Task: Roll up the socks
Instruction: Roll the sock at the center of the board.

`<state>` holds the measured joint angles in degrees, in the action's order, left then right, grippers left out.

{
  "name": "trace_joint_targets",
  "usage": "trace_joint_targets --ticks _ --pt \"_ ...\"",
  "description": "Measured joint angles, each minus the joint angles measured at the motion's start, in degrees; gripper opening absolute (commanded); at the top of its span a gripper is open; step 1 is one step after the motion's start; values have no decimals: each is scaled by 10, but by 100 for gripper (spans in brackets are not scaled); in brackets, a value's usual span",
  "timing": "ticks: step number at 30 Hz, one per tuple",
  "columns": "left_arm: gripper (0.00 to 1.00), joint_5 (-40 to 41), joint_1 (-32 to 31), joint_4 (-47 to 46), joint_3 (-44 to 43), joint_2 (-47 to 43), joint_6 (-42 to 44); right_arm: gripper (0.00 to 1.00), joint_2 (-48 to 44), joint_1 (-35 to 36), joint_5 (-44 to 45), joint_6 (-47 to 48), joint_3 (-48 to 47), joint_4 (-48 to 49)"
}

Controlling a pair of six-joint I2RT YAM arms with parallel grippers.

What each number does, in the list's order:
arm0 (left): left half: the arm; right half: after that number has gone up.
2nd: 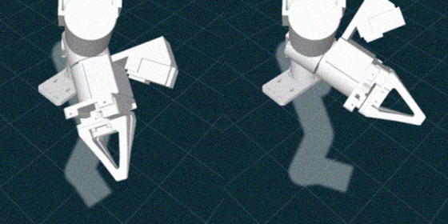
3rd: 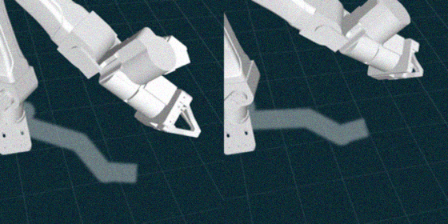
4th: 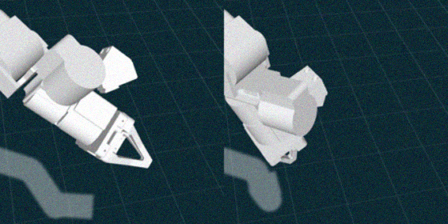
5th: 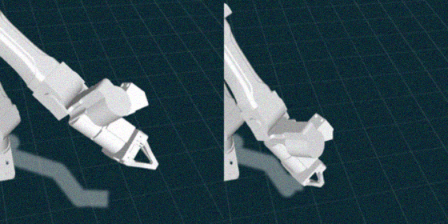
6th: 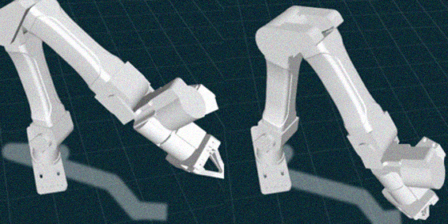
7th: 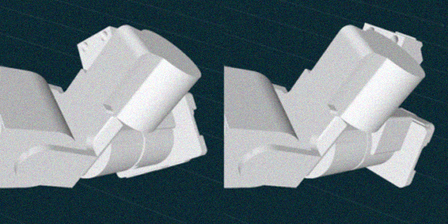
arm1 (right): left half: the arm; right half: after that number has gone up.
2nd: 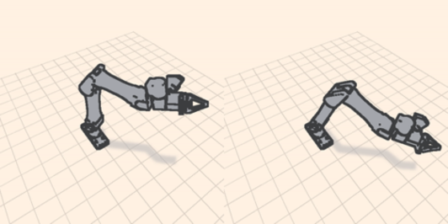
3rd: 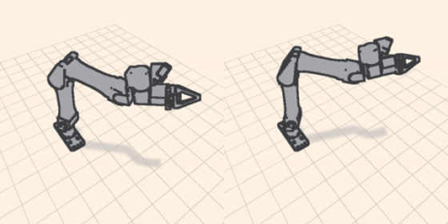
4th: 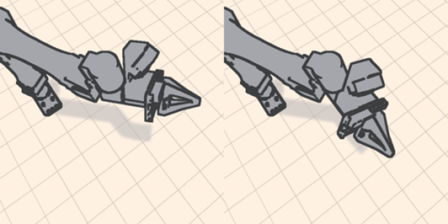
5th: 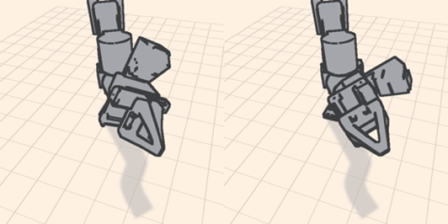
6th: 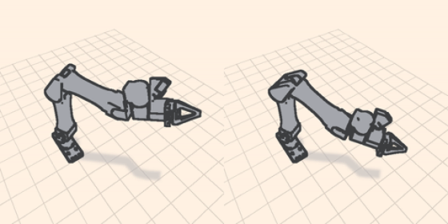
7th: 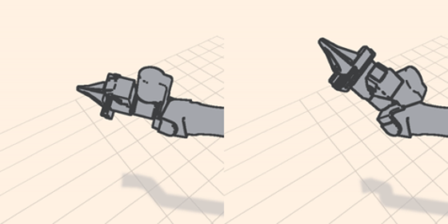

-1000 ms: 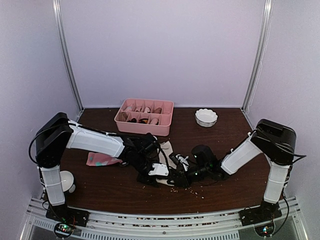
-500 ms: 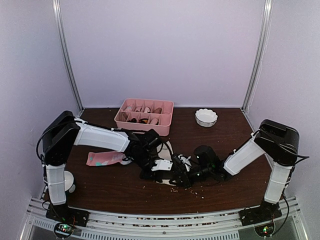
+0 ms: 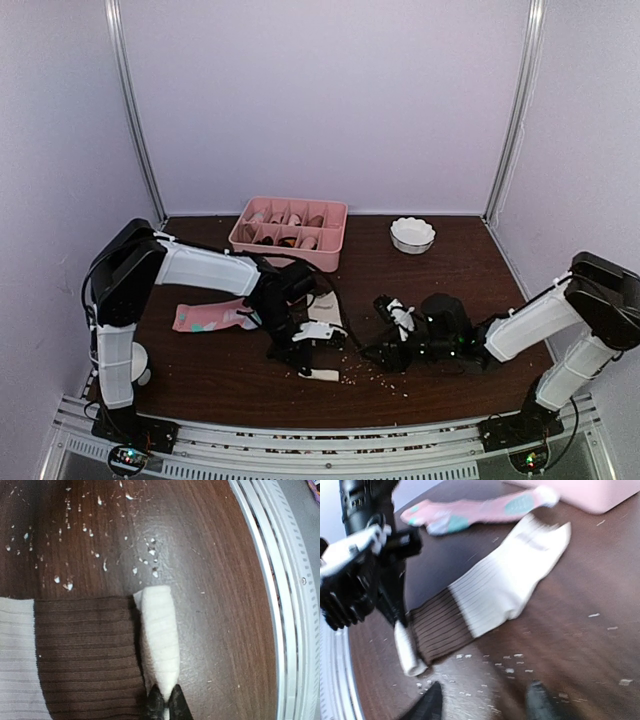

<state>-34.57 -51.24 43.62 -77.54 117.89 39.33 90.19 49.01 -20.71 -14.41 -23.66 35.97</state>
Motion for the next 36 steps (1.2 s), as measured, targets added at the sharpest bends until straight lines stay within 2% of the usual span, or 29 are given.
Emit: trace_joint_targets --ticks 4,7,11,13,16,20,24,26,28,30,32,36 --pt "0 -14 0 42 -30 23 0 100 -100 4 107 27 43 6" --pt "0 -27 3 77 -58 45 -3 100 -150 5 226 4 47 7" --pt "0 -55 13 116 -90 75 -12 100 -137 -18 327 -50 -27 -97" --pt "0 -70 20 126 -96 85 -16 100 -129 -28 325 -52 -33 -93" --pt "0 -90 30 145 -106 99 -22 100 -141 -30 327 -51 24 -47" --pt "0 -103 40 166 -118 114 -30 100 -199 -31 353 -58 102 -23" --pt "0 -105 41 183 -133 125 -42 100 -265 -37 356 -84 121 15" --pt "0 -105 42 191 -141 131 -49 100 -265 -33 324 -62 121 45" --pt "0 -105 42 199 -149 137 -54 100 -247 0 302 -10 117 48" --pt "0 -105 43 206 -155 142 -60 94 -224 55 291 48 111 37" --pt "0 -106 43 210 -159 144 -65 84 -197 110 280 108 108 35" --pt "1 -106 44 214 -162 147 -69 65 -146 174 267 192 100 36"
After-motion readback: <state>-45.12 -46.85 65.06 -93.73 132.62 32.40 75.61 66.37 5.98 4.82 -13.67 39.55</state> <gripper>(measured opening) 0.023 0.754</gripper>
